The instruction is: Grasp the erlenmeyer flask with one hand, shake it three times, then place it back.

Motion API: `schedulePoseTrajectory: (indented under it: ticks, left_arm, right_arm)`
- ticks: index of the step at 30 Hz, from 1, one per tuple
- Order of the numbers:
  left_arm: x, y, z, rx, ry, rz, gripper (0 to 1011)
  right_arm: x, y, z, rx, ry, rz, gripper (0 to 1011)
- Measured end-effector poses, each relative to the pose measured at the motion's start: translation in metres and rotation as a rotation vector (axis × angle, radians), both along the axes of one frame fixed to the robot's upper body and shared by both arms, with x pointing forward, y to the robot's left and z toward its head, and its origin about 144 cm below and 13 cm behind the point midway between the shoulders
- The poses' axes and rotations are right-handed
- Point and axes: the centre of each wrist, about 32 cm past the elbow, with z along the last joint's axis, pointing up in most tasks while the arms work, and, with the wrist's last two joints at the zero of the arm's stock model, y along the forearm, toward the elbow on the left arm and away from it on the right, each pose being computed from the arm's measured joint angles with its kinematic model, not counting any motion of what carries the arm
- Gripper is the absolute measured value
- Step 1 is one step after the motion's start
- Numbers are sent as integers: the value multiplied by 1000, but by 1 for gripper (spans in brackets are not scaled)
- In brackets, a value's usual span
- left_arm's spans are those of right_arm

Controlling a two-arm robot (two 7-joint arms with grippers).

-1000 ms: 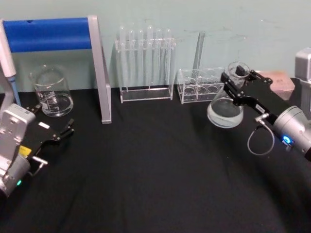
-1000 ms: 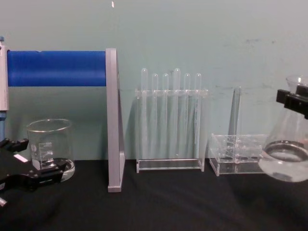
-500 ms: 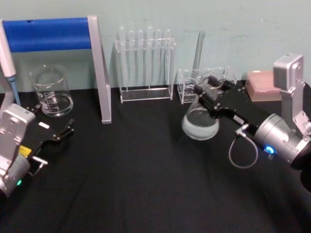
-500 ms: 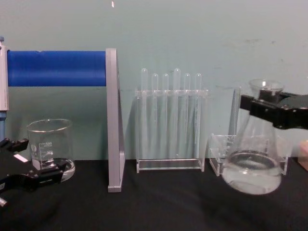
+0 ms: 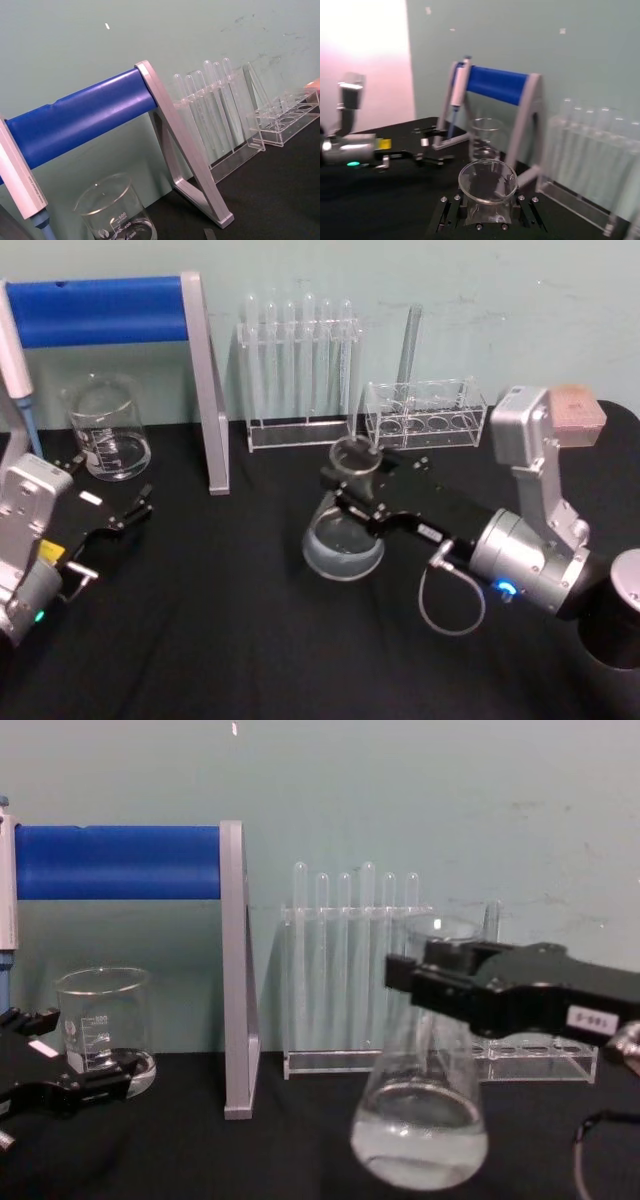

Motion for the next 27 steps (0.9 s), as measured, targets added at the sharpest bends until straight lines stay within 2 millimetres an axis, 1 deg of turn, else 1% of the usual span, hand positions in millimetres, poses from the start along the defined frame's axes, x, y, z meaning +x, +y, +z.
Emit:
schedulePoseTrajectory:
  ticks: [5,11,19,27]
  left_arm:
    - [0,0,0,0,0,0,1001]
    - [0,0,0,0,0,0,1001]
    - [0,0,0,0,0,0,1001]
    - [0,0,0,0,0,0,1001]
  right_arm:
    - [-6,12,-2,-14,8,77,449]
    - [-11,21,-4,-29,20,140,449]
    - [-13,26,-6,-37,27,171,449]
    - [-11,24,-6,-37,28,148,449]
